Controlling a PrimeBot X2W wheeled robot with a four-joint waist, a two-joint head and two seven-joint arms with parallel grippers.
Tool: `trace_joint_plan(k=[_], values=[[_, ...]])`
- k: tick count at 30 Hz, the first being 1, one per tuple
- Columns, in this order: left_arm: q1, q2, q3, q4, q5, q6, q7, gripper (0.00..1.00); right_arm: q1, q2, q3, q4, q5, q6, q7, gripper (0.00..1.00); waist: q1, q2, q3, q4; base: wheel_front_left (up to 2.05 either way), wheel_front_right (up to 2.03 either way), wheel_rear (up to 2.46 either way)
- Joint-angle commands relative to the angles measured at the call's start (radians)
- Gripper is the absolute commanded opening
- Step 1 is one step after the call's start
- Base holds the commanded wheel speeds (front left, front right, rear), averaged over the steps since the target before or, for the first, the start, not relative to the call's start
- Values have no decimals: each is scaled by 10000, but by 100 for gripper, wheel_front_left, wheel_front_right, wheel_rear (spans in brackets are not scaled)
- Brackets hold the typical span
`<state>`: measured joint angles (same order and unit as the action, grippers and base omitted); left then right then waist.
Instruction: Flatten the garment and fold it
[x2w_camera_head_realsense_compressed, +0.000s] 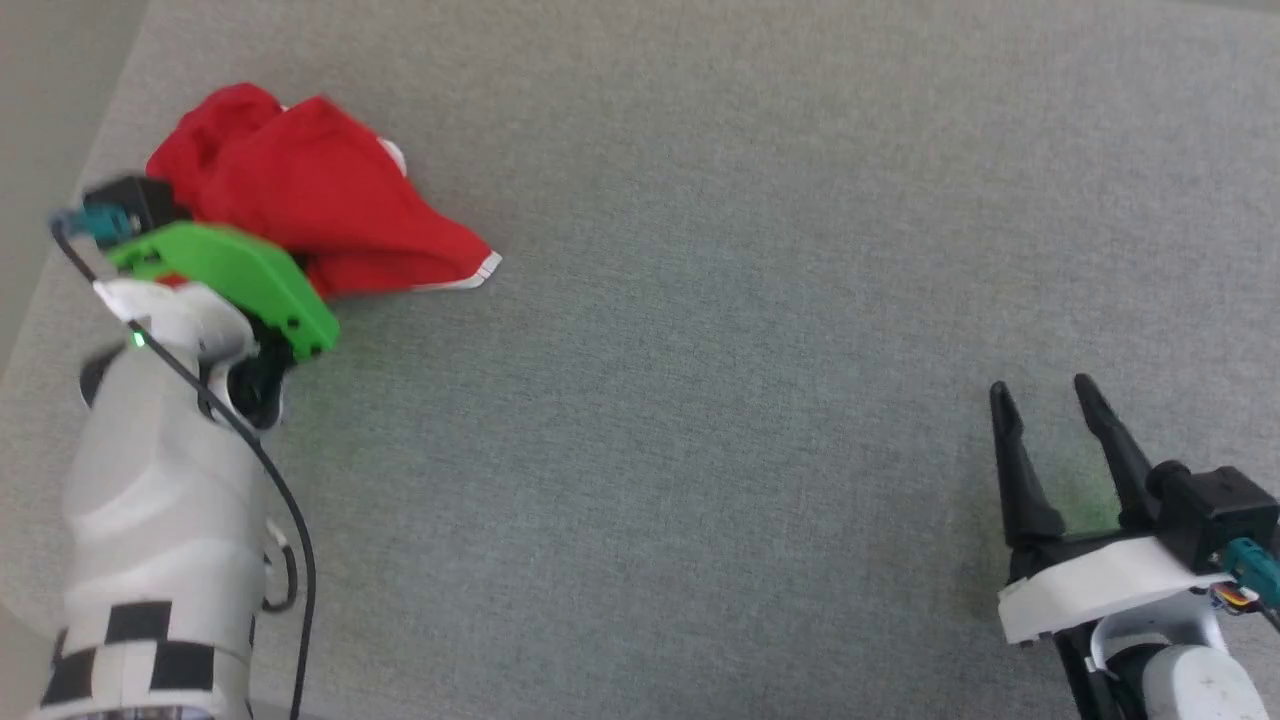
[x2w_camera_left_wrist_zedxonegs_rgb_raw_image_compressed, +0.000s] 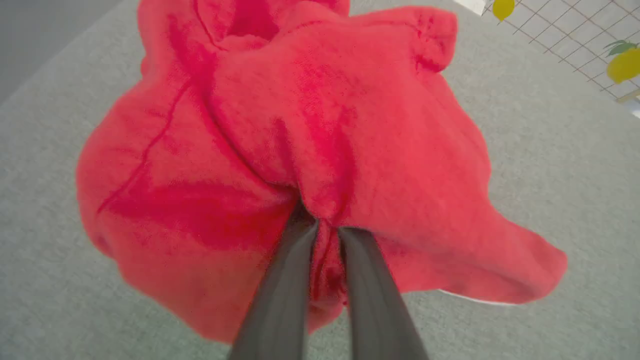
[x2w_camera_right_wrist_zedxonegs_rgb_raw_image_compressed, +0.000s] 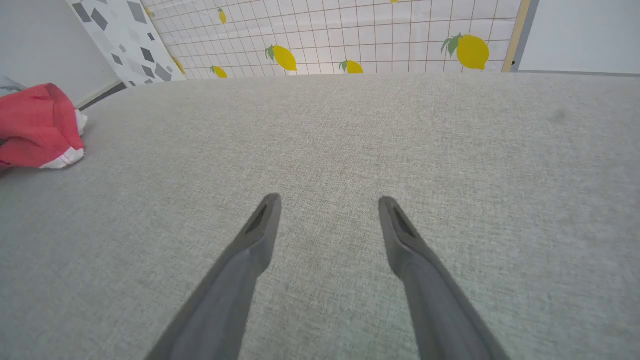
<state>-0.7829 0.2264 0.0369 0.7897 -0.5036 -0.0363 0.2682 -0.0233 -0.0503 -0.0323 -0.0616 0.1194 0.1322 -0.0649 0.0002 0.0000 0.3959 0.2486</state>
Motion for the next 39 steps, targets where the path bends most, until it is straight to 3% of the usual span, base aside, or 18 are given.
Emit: trace_joint_plan(k=[1, 9, 18, 28, 32, 33, 34, 39], values=[[-453, 81, -110, -280, 193, -185, -291, 0, -117, 1, 85, 115, 112, -15, -116, 100, -2, 0, -518, 121, 0, 0, 0], [-1819, -134, -736, -2298, -226, -838, -785, 0, 33, 1, 472, 1079, 801, -15, -711, 100, -2, 0, -2101, -298, 0, 0, 0], [-1158, -1114, -2690, -4327, -1375, -938, 471, 0, 322, 1, 411, 1932, 1334, -15, -1286, 100, -2, 0, -3024, -1354, 0, 0, 0], [2490, -1650, -5004, -3276, -1697, -843, 1046, 0, 447, 1, 290, 2323, 1486, -15, -1570, 100, -2, 0, -3174, -2746, 0, 0, 0], [3418, -1718, -5770, -2666, -1868, -638, 1657, 0, 504, 1, 210, 2363, 1517, -15, -1622, 100, -2, 0, -3218, -2954, 0, 0, 0], [3538, -1726, -5827, -2599, -1978, -565, 1800, 15, 515, 1, 204, 2369, 1521, -15, -1631, 100, -2, 0, -3234, -2966, 0, 0, 0], [3638, -1735, -5812, -2614, -2168, -477, 1881, 100, 537, 1, 186, 2379, 1528, -15, -1643, 100, -2, 0, -3263, -2960, 0, 0, 0], [3549, -1750, -5340, -3544, -2962, -226, 1807, 100, 626, 1, 120, 2419, 1561, -15, -1678, 100, -2, 0, -3431, -2647, 0, 0, 0]])
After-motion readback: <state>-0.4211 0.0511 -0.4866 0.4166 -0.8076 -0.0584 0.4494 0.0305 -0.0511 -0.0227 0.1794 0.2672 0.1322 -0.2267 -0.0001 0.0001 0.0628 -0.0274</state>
